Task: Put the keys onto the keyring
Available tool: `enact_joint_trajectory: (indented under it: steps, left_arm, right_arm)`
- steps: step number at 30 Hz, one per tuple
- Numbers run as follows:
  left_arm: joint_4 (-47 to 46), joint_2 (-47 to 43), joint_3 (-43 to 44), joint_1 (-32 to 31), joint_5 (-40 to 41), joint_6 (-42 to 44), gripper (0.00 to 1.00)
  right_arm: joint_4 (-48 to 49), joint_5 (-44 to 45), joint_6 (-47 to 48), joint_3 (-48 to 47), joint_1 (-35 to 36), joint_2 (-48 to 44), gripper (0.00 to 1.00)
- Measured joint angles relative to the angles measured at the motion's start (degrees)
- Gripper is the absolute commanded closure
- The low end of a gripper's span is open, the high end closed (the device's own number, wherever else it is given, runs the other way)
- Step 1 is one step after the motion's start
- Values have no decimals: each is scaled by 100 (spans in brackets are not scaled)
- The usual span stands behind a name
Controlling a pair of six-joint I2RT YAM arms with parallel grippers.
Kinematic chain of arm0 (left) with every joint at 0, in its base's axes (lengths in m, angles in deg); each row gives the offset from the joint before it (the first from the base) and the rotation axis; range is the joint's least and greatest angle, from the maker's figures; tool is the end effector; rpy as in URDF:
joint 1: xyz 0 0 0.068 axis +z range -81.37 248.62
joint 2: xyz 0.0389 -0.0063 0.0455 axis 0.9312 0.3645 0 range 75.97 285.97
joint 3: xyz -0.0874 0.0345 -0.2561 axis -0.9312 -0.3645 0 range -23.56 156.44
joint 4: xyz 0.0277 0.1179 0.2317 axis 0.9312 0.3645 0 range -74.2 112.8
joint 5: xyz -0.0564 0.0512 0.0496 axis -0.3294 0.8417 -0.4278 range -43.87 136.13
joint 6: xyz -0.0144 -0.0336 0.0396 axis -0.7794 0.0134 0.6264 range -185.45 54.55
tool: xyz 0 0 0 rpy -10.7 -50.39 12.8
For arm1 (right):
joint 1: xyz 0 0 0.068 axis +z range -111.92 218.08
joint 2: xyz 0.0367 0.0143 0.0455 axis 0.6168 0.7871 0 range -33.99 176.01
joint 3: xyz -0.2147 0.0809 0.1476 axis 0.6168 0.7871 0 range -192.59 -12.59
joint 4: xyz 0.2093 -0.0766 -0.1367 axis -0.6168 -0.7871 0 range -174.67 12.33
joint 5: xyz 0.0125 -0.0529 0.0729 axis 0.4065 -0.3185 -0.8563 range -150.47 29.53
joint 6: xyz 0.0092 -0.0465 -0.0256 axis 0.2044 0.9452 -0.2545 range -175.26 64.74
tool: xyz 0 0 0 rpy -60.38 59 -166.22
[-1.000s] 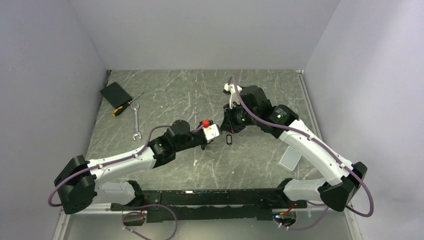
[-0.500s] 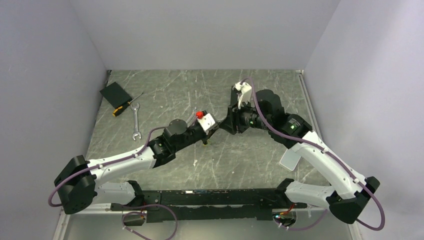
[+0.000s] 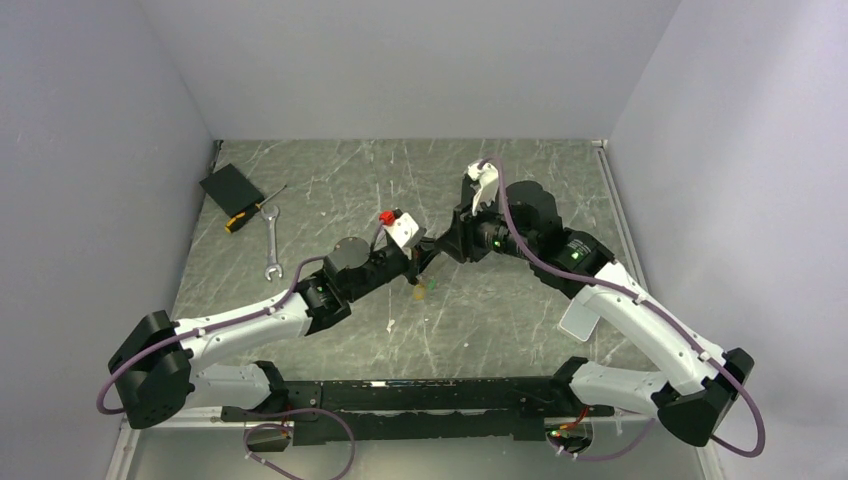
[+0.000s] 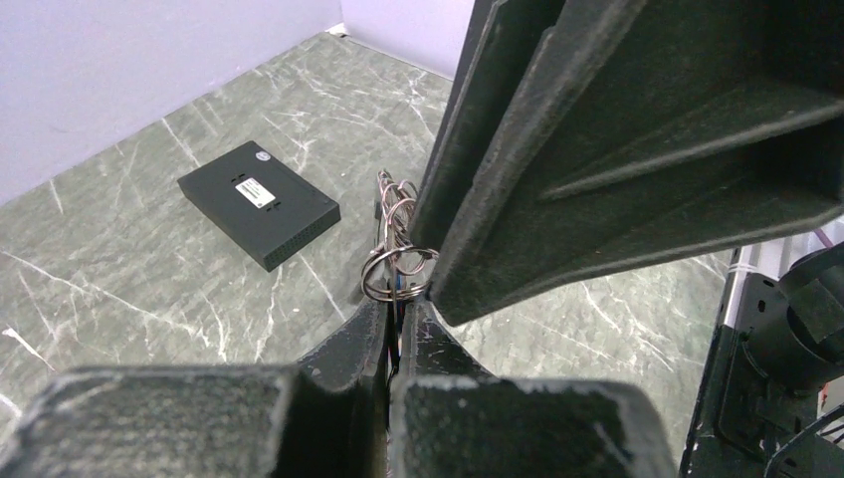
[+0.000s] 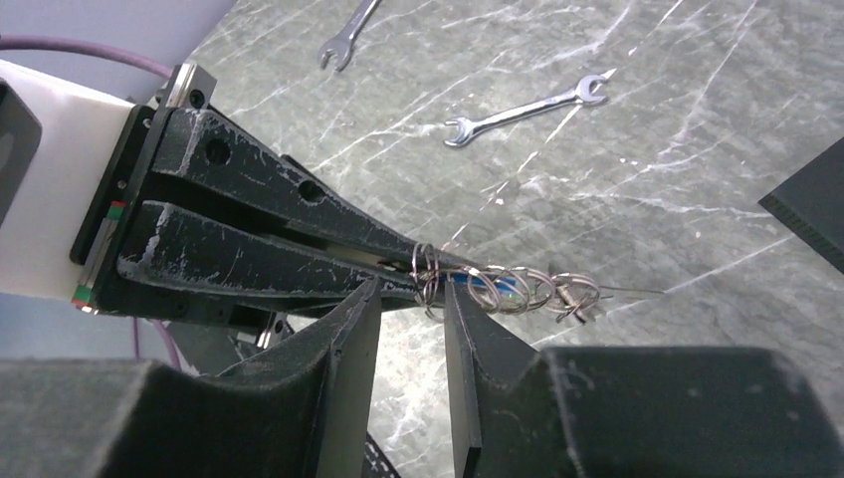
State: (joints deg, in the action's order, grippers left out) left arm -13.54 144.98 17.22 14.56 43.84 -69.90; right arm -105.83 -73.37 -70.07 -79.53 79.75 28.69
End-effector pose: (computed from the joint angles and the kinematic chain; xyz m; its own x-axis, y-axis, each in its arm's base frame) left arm 0.1628 -0.2269 0.2990 -0.0533 -0.0586 -0.9969 0.8309 0.5512 -0.0769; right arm 0.1726 0.1643 0.3821 -0.4971 -0.1090 -0.8608 -0.6966 0.6416 0.3211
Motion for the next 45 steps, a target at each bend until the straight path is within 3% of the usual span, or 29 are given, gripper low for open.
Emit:
enact_joint_trajectory:
  steps: [10, 15, 18, 20, 25, 28, 36, 45]
  left_arm:
    - [-37, 26, 0, 26, 2, -142, 100]
    - [-46, 26, 0, 28, 0, -144, 100]
    - [-37, 26, 0, 31, -4, -136, 99]
    - [-9, 28, 2, 35, -26, -94, 95]
    - [144, 66, 79, 37, -87, 85, 72]
    - [317, 66, 151, 35, -107, 352, 65]
    - [516, -61, 140, 17, -83, 1023, 93]
    - [595, -258, 11, -2, -127, 1626, 100]
  right_arm:
    - [94, 120, 70, 0, -4, 173, 77]
    - [98, 155, 103, 0, -2, 173, 100]
    - [98, 170, 111, 0, -2, 181, 100]
    - [92, 179, 114, 0, -2, 184, 100]
    - [-11, 186, 133, -33, -2, 190, 100]
    - [-179, 192, 140, -157, -2, 212, 100]
    - [-555, 131, 153, -616, -2, 339, 100]
    - [-1016, -81, 219, -857, 4, 455, 100]
